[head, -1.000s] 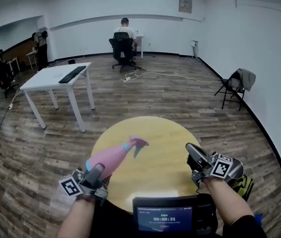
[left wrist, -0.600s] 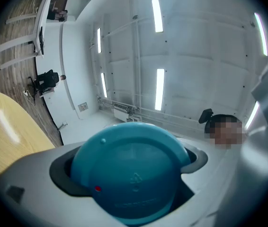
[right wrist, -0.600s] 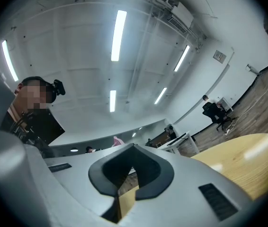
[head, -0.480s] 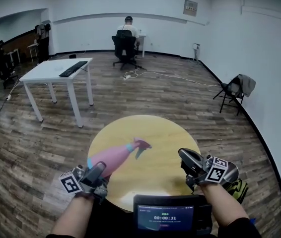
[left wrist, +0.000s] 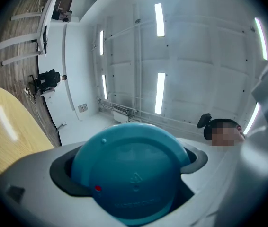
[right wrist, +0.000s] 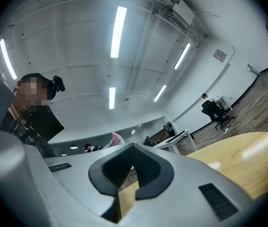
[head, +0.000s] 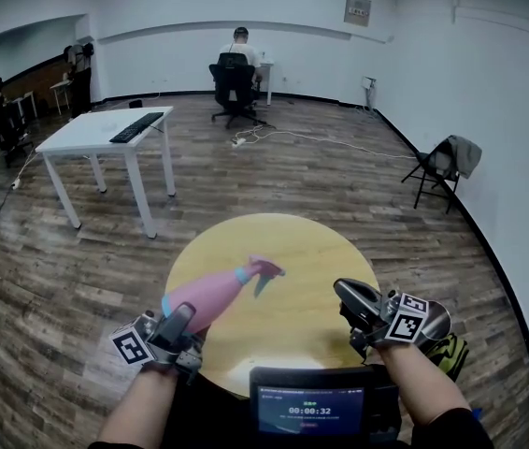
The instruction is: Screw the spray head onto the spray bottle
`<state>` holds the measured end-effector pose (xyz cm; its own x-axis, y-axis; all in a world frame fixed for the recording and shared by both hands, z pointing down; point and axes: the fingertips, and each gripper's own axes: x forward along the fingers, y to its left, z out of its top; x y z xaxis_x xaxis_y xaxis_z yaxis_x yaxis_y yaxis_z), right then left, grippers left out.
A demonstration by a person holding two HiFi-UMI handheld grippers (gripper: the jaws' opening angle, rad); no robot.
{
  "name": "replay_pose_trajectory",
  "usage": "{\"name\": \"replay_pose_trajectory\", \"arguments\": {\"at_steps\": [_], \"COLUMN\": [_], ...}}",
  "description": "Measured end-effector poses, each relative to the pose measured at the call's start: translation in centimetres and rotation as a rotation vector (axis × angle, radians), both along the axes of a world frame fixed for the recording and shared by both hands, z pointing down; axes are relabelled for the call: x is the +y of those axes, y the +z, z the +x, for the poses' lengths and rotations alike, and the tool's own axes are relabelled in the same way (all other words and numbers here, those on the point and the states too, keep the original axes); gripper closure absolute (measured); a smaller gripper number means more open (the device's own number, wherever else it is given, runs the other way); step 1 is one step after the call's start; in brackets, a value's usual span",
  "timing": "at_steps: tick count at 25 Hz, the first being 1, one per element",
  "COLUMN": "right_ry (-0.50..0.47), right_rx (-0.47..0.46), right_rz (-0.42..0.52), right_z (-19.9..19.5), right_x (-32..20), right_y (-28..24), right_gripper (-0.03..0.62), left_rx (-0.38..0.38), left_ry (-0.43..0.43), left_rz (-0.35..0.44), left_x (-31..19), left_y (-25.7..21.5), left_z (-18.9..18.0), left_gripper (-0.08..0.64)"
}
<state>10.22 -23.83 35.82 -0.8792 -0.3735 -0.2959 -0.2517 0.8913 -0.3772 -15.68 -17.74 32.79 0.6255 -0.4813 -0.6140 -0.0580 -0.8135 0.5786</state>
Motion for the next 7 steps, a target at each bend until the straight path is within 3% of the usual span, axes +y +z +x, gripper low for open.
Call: {"name": "replay_pose_trajectory", "arguments": {"at_steps": [7], "right_ry": [-0.013], "right_rx": [0.003], "right_rz": [0.005], "right_z": [-0.16], "right_x": [0.33], "right_y": [0.03], "right_gripper": [0.574], "left_rx": [-0.008], "left_ry": [0.006], "left_rz": [0.004], "left_x": [0.16], "left_y": [0.05], "left_z": [0.32], "left_gripper": [0.018]}}
